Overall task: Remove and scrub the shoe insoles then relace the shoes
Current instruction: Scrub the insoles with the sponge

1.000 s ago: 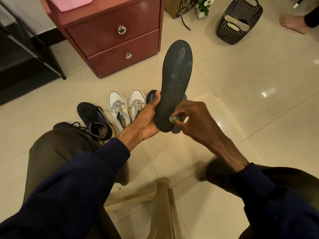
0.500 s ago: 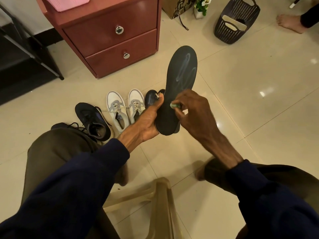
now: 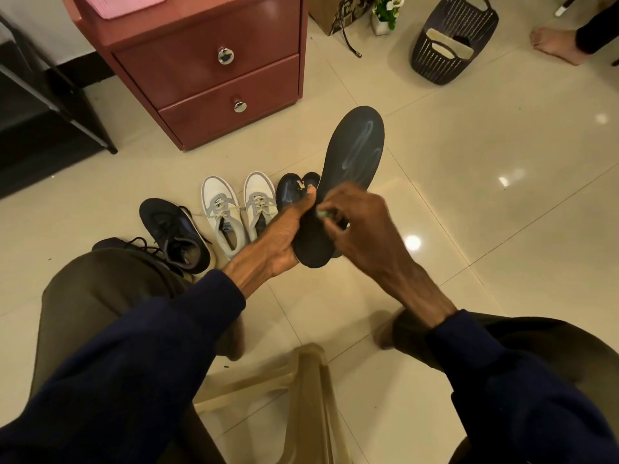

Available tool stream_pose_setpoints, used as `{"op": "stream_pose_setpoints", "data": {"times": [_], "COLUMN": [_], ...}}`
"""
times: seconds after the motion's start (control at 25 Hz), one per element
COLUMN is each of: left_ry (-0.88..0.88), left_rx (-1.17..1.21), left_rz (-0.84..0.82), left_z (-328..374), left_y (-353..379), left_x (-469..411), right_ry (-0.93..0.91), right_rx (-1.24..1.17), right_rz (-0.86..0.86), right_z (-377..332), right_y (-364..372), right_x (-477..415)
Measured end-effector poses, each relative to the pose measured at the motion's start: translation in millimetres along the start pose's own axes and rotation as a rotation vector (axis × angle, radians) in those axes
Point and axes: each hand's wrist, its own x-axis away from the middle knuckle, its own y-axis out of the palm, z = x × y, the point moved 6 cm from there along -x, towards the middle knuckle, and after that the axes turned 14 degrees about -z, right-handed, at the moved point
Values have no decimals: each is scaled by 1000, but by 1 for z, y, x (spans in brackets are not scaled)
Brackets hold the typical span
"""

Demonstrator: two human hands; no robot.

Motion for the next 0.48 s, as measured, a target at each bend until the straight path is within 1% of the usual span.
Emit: {"op": "stream_pose_setpoints", "data": {"times": [0.04,0.08,0.12,0.24,0.28,0.32,0.44,0.48], "left_ry": [-4,-7,-13,-43,-53,-53,-63,-58], "left_rx": [-17,-29,-29,-39,-40,-36,-2,-3], "left_rz": [9,9,-7,-70,-89,-97,-110,-112], "left_z": [0,0,0,-3,-2,-1,1,1], "left_y": [-2,-3,0,8,11,9,7,7], "left_x": [1,2,2,4,5,6,10,9], "right_ry": [-45,-42,-2,169,177,139,-30,-47], "right_rx": [-44,-59,-48,21,19,-4,-117,-117], "right_rz": [-98,-146,-124,135,168,141,-126,-162], "right_z": [-5,-3,6,39,40,33,5,4], "right_y": [5,6,2,-22,-24,-19,4,5], "right_x": [0,0,-1,3,5,4,4,5]}}
